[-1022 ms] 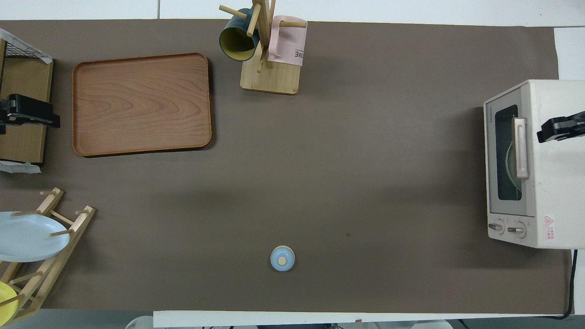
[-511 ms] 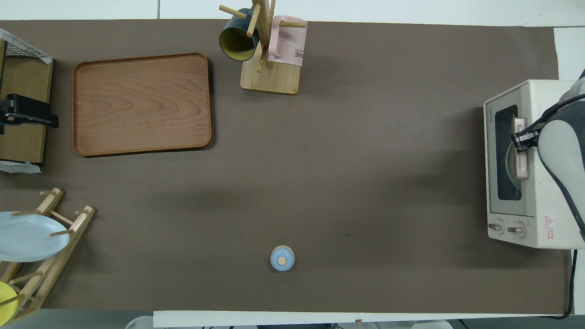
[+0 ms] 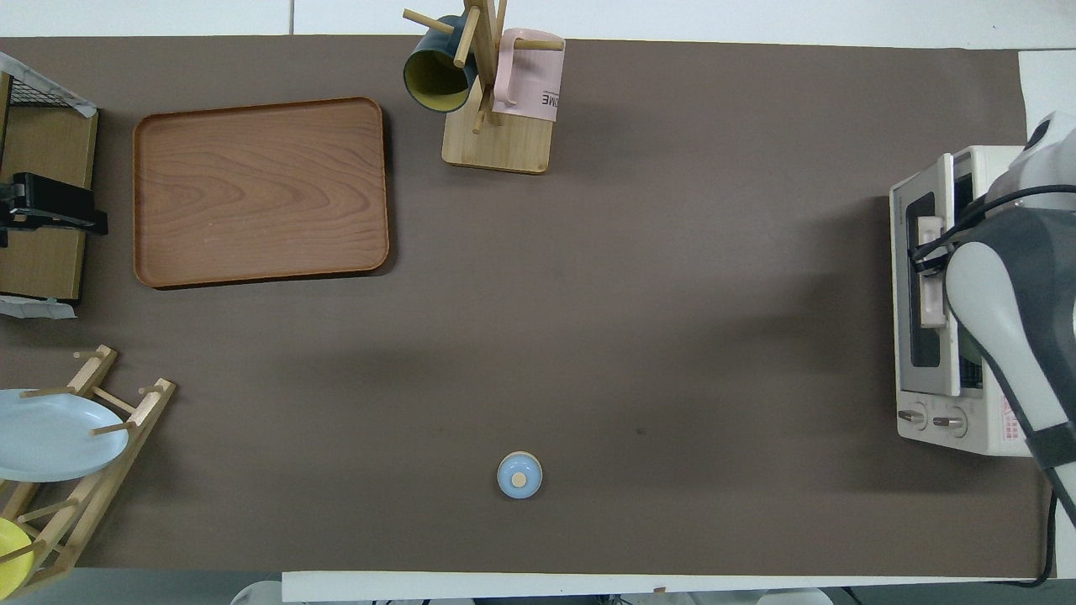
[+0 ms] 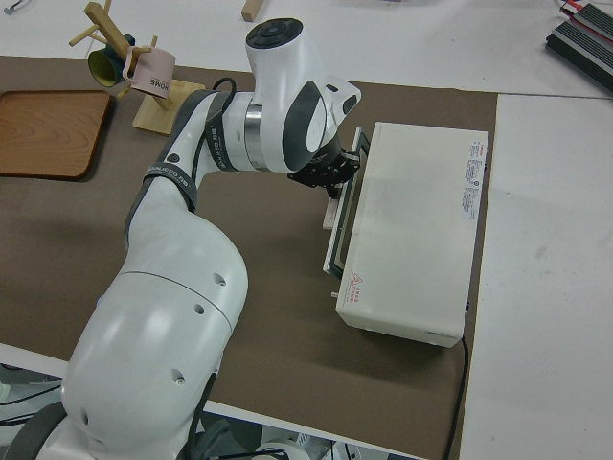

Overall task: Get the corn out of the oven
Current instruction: 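Pull the oven door open downward with the right gripper, then reach the right gripper into the oven to the green plate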

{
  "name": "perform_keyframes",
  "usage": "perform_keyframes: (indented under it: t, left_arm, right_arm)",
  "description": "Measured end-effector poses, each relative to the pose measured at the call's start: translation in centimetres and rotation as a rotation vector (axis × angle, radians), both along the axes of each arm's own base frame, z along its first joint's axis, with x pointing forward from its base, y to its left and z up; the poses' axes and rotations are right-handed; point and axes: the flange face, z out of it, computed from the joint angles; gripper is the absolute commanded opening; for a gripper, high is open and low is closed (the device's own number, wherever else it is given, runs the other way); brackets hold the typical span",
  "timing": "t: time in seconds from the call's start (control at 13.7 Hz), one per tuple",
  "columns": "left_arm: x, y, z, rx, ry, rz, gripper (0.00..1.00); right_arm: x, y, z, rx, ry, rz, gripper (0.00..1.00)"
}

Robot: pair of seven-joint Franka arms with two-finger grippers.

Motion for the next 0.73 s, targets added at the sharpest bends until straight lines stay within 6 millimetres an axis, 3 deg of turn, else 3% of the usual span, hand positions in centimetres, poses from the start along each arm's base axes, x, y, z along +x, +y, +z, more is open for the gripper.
perform_keyframes:
  t: [0.15,0.29,0.51,0.73]
  left_arm:
    - [0.0,0.0,0.0,0.0,0.0,0.0,1.0]
    - [0.0,0.0,0.0,0.0,0.0,0.0,1.0]
    - [0.0,0.0,0.0,0.0,0.0,0.0,1.0]
    - [0.0,0.0,0.0,0.0,0.0,0.0,1.0]
  right_arm:
    - [0.8,3.6,-2.6,0.006,-0.02,-0.002,0.0]
    - [1.6,5.8,-6.0,0.031,-0.023,0.0,0.0]
    - [2.9,7.8,-11.6,0.055,-0.027,0.016,0.0]
    - [3.6,8.3,-15.8,0.054,-0.026,0.025,0.0]
